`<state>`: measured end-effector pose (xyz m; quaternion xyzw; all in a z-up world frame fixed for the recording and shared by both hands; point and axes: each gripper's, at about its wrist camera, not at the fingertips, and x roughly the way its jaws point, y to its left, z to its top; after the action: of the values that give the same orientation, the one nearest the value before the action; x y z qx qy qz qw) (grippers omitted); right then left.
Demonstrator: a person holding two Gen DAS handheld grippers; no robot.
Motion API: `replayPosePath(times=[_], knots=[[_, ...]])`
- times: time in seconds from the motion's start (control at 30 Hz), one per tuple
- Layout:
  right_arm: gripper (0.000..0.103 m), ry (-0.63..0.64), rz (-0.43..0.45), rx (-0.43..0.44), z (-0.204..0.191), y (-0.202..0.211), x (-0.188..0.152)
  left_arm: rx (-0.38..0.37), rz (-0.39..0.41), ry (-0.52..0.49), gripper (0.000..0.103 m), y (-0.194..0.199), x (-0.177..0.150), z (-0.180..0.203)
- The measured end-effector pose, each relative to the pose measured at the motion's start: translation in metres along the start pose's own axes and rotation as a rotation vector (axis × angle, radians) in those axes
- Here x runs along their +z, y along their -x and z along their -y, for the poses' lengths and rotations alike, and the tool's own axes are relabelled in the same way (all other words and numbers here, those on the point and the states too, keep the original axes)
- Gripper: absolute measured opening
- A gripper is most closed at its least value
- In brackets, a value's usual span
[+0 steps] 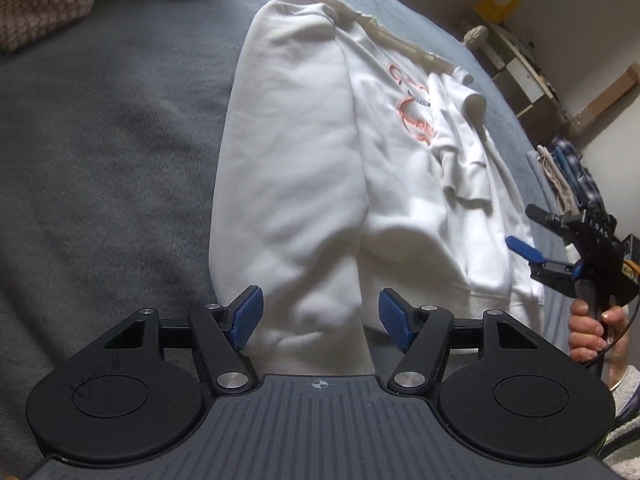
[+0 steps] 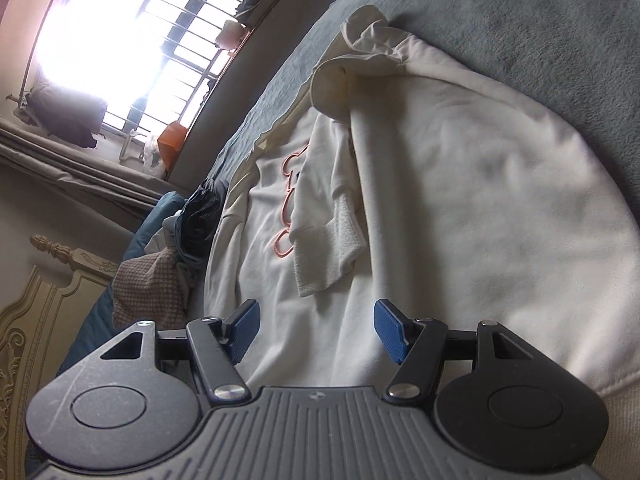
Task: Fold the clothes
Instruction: 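Lay the sweatshirt flat on the bed with both grippers and release, then grasp the sweatshirt sleeve cuff with the left gripper and pull it straight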
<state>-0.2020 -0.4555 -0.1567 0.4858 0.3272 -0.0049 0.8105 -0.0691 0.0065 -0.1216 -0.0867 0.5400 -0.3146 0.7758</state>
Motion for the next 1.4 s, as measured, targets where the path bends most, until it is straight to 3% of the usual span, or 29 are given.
replayPosePath(times=[0.2, 0.37, 0.57, 0.73, 0.87, 1.0, 1.13, 1.23, 1.27, 1.3, 1.33, 1.4], knots=[[0.066, -0.096, -0.036, -0.041, 0.028, -0.019, -0.002, 0.015, -0.015, 0.007, 0.064, -0.021, -0.014, 0.003], [0.066, -0.124, -0.028, -0.024, 0.035, -0.02, -0.005, 0.047, -0.002, 0.006, 0.063, -0.028, -0.014, 0.006], [0.066, -0.155, -0.015, -0.004, 0.039, -0.018, -0.008, 0.096, 0.028, 0.051, 0.042, -0.028, -0.018, 0.003], [0.066, -0.164, -0.011, 0.002, 0.039, -0.017, -0.01, 0.085, 0.046, 0.075, 0.013, -0.019, -0.019, 0.0], [0.066, -0.18, -0.008, 0.01, 0.04, -0.016, -0.01, 0.109, 0.121, 0.073, 0.009, 0.003, -0.017, 0.001], [0.065, -0.189, -0.005, 0.012, 0.039, -0.017, -0.012, 0.15, 0.268, 0.092, 0.008, 0.043, 0.003, -0.006], [0.066, -0.191, -0.001, 0.012, 0.038, -0.018, -0.012, 0.289, 0.498, 0.05, 0.008, 0.101, 0.056, -0.019], [0.065, -0.193, 0.0, 0.013, 0.038, -0.018, -0.012, 0.455, 0.736, 0.0, 0.01, 0.147, 0.102, -0.024], [0.065, -0.194, 0.001, 0.013, 0.038, -0.019, -0.012, 0.54, 0.776, -0.023, 0.013, 0.15, 0.116, -0.028], [0.066, -0.196, 0.001, 0.013, 0.038, -0.019, -0.012, 0.632, 0.794, -0.043, 0.023, 0.147, 0.129, -0.033], [0.066, -0.197, 0.002, 0.012, 0.039, -0.02, -0.012, 0.724, 0.81, -0.063, 0.041, 0.144, 0.143, -0.038], [0.066, -0.201, 0.002, 0.013, 0.039, -0.02, -0.011, 0.802, 0.745, -0.052, 0.052, 0.128, 0.161, -0.052]])
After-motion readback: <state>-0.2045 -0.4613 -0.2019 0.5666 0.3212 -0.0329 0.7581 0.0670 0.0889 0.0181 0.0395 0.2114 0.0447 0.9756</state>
